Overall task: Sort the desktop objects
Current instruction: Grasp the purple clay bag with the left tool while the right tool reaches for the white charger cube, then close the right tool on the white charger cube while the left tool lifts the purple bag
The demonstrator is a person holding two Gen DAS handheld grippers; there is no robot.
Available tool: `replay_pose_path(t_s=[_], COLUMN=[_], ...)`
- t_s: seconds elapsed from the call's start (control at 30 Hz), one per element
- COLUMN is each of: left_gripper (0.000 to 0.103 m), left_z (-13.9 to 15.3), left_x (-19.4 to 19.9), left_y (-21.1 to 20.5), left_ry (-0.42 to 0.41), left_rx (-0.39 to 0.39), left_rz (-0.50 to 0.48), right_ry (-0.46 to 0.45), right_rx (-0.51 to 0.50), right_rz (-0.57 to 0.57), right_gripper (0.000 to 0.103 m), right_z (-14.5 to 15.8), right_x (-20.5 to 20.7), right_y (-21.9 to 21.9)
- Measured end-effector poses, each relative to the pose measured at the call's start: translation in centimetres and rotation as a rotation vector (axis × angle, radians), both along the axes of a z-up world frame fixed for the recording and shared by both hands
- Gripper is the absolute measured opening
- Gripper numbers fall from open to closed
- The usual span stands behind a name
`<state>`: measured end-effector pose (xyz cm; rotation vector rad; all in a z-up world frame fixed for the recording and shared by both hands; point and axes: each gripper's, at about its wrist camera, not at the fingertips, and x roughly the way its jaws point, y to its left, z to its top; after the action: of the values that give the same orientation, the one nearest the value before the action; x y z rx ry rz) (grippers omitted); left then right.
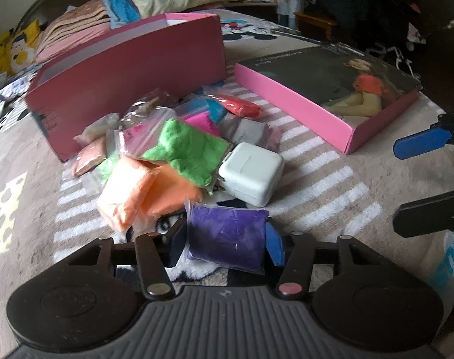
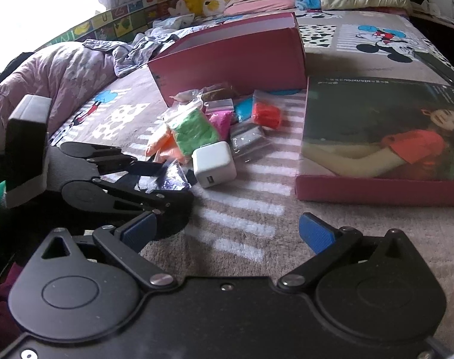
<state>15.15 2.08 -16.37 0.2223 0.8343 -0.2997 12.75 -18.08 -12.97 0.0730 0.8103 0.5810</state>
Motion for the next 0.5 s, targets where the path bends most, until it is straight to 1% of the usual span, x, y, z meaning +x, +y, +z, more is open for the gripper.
replay_pose_path(t_s=[0.17,0.3,0.37,0.43,0.5], left_gripper=[0.053,0.053,0.053,0.053,0.053], left_z=[0.7,1.4,1.9,2.4,3.1], left_x=[-1.2,-2.1,-2.6,-3.0,-3.5], left_y=[1.3,2.6,3.3,3.8,4.4], left_ry=[-0.011,-0.016,-0.022,-0.032,-0.042], left_rx=[-0.016,-0.030,-0.043,-0.051,-0.059], left_rz=[0.055,0.108,0.135,0.157,0.176], right_ry=[-0.029,-0.075,-0.102,-0.122,-0.141], right_rx=[-0.008,-0.035,-0.049,-0.061,-0.089], right_rz=[0.022,0.057,0.072,0.092,0.105], right_gripper=[0.103,0.099,0.091,0.067,0.066], right_z=[0.2,0.2,0.2,0.2,0.0], right_x=[0.4,0.8,1.1,1.5,1.8], right_y=[0.8,2.3,3.1,3.9,4.7])
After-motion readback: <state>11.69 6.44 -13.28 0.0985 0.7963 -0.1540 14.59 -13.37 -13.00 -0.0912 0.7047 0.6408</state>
